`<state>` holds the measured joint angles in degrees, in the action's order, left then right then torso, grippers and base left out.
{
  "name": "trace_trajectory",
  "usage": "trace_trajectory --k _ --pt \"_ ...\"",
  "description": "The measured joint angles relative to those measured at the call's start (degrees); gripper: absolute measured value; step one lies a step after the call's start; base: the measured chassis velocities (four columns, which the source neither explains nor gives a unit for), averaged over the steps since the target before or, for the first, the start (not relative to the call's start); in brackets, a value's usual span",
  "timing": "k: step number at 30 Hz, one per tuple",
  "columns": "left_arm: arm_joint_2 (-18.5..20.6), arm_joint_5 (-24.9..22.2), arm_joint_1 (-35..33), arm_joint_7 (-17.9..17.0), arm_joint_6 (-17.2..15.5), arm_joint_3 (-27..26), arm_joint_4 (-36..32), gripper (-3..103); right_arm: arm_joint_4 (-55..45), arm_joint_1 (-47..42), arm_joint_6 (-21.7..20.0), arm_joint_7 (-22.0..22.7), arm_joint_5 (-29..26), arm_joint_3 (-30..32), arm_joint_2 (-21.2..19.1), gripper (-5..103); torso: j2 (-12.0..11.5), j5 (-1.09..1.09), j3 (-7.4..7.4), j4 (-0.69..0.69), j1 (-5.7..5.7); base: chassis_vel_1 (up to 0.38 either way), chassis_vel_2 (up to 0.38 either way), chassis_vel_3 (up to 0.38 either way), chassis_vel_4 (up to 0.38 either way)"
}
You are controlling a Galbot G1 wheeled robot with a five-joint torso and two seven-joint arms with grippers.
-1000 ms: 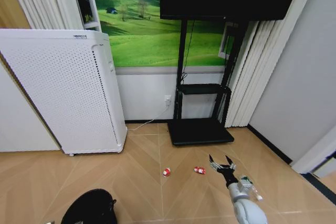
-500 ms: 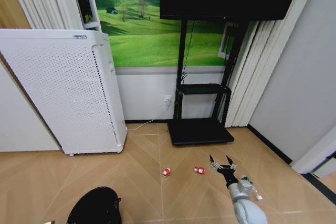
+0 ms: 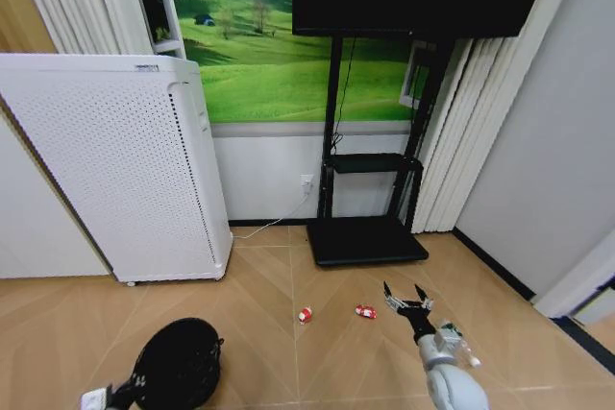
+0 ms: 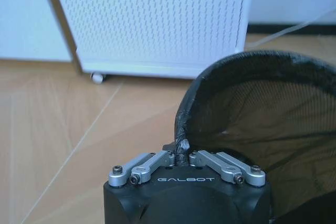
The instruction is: Pick up the trash bin and place the garbage on the floor into it.
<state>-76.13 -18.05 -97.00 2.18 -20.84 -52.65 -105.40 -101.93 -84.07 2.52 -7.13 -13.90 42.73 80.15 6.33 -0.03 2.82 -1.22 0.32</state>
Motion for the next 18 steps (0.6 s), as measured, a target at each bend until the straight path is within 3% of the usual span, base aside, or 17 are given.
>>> trace_trajectory --k 1,3,7,18 --pt "0.00 0.00 0.00 0.00 0.00 0.00 0.00 6 0.00 0.00 0.00 0.00 0.00 0.00 0.00 100 0.00 0.00 0.00 0.00 0.00 0.000 0.000 0.000 0.000" --pt "-0.15 0.22 2.29 0.67 4.04 0.83 1.37 4 -0.33 -0.17 -0.15 0.01 0.20 -0.15 0.13 100 0.00 0.01 0.00 0.00 0.00 0.000 0.000 0.000 0.000" --pt "-0.23 0.96 5.24 1.65 7.61 1.62 2.10 4 -0.64 -0.28 -0.36 0.01 0.52 -0.23 0.36 100 -0.01 0.01 0.01 0.00 0.00 0.000 0.000 0.000 0.000" --pt "0.80 0.44 11.51 1.96 10.21 3.84 -1.87 4 -2.41 -0.32 -1.47 1.51 1.11 -0.88 0.96 100 0.00 0.03 0.00 -0.01 0.00 0.000 0.000 0.000 0.000"
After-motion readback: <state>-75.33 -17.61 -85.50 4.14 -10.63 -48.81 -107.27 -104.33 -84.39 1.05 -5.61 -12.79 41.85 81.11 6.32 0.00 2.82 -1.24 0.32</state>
